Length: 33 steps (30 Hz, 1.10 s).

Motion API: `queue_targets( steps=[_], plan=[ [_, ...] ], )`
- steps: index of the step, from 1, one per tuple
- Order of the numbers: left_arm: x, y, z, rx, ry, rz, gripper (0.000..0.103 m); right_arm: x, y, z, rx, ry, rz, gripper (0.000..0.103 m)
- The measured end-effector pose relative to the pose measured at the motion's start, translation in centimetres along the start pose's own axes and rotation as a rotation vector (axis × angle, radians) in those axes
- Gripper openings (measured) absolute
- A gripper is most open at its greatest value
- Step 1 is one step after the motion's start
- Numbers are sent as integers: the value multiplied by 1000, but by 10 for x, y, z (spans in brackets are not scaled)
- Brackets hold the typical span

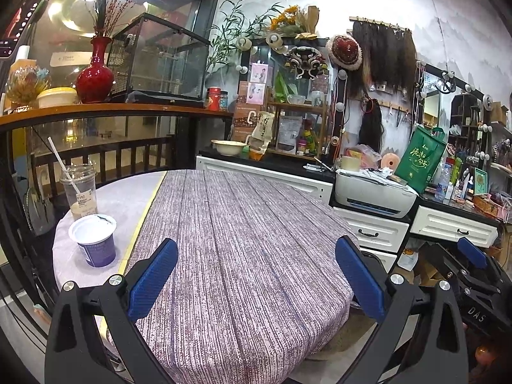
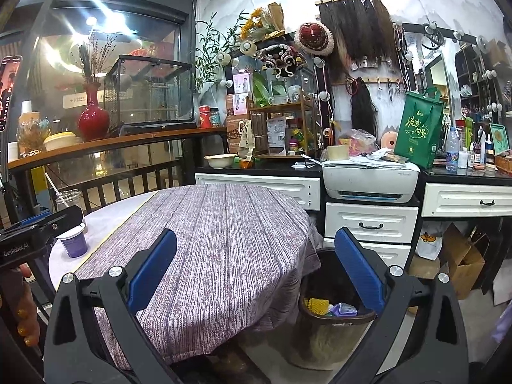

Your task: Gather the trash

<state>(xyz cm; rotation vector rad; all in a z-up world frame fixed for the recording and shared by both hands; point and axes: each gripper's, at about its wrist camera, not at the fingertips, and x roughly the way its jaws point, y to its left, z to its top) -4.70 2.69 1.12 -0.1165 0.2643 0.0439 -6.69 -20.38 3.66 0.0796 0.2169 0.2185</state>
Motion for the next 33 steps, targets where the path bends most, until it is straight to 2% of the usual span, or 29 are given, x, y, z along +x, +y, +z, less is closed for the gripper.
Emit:
queue_targets(
  steps=[33],
  plan=[
    [-1,-6,-1,6,25,-11,97,1,-3,-1,12,4,-3,97]
  ],
)
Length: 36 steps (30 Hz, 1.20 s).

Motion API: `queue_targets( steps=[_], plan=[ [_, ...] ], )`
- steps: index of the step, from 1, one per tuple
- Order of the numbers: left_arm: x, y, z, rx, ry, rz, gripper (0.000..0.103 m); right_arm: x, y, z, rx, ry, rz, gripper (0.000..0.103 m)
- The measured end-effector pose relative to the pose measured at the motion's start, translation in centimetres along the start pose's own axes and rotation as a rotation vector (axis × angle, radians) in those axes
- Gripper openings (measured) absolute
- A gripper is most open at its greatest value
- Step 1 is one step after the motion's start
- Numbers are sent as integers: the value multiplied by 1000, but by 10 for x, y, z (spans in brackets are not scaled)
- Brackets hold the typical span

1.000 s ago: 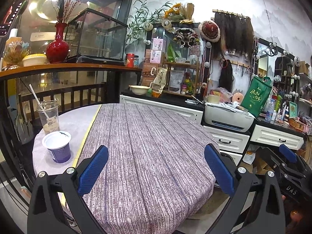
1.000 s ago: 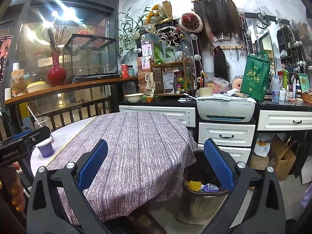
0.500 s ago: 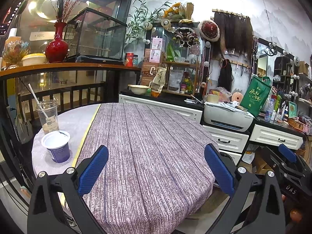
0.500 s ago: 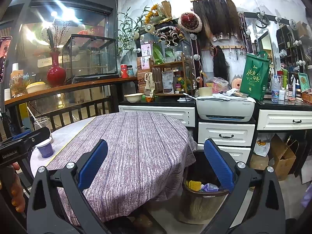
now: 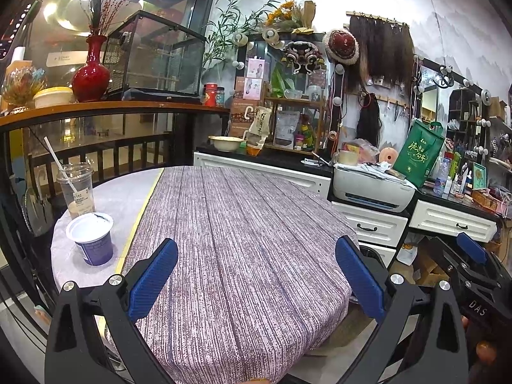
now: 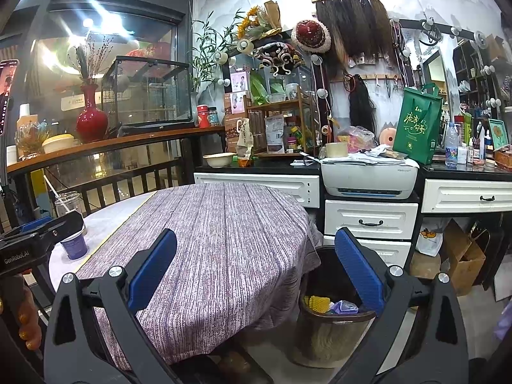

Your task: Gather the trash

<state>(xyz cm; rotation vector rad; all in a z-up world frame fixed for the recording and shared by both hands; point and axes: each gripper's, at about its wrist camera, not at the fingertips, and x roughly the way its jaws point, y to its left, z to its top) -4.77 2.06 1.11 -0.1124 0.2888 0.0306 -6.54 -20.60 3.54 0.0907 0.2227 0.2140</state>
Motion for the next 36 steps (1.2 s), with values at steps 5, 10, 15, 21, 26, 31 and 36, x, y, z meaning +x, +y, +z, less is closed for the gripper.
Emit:
queue_targets(
  steps=[5,10,15,21,26,31,36],
  plan=[
    [0,-1,-1,3,2,0,97,0,0,0,1,-1,-1,97],
    [-1,-2,-2,9,1,2,98,0,0,0,0,1,0,97],
    [0,-3,-4,9,7,-6,97,-1,0,0,-1,-1,-1,97],
    [1,-3,-3,11,8,0,98,-1,0,0,0,0,-1,97],
    [2,-3,-3,14,11,-4,98,0,0,0,-2,2,-3,97],
    [2,-2,-3,20,11,-6,98,-1,-2,-1,-2,3,-3,97],
    [5,-1,-3,16,24,-7,98,-2,-6,-4,2,5,-6,97]
  ],
)
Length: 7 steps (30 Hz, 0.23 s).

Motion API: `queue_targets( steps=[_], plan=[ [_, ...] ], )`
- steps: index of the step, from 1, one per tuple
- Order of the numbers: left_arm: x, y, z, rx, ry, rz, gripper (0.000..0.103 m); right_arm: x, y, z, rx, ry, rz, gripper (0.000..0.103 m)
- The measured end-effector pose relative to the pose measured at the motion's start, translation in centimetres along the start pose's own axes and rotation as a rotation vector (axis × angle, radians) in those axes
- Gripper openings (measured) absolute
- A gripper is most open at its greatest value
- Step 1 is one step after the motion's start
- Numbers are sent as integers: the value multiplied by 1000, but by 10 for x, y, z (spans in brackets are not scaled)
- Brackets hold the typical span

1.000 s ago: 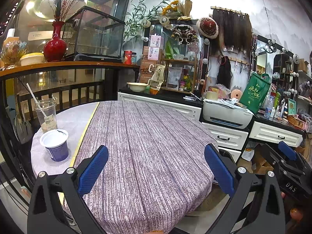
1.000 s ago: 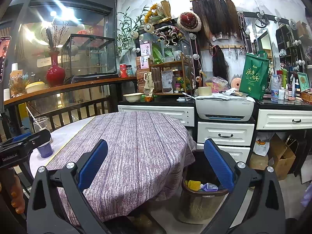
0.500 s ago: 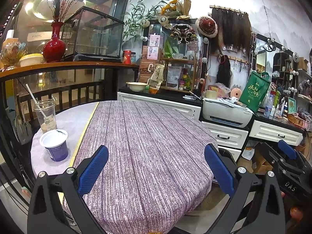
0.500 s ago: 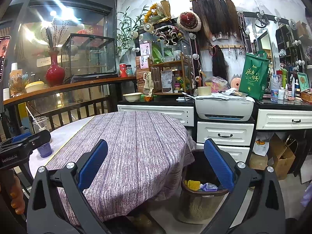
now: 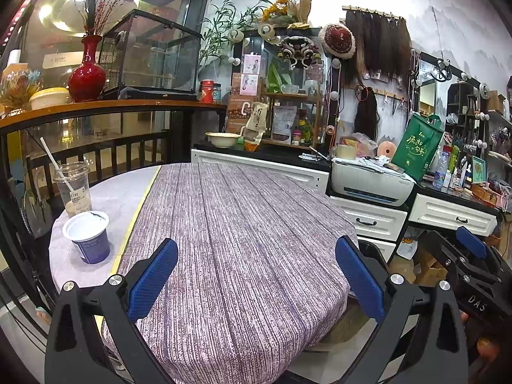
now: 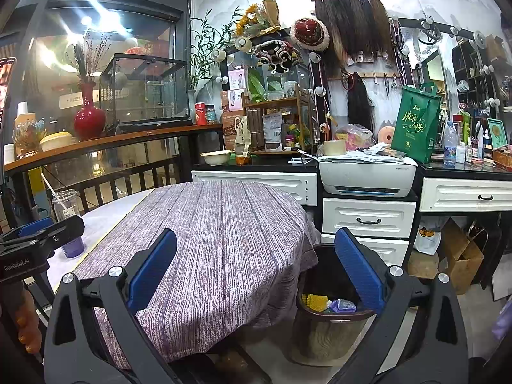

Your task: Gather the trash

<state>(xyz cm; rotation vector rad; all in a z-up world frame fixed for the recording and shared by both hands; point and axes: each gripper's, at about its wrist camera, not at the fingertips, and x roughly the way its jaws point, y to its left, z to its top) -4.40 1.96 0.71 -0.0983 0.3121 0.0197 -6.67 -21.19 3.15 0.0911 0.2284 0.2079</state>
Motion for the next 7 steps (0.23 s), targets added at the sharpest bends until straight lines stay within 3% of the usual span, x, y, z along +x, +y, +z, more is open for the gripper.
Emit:
queue_targets(
  steps=[7],
  plan=[
    [1,2,0,-5,9,-9,98,1,-2,0,-4,5,-2,97]
  ],
)
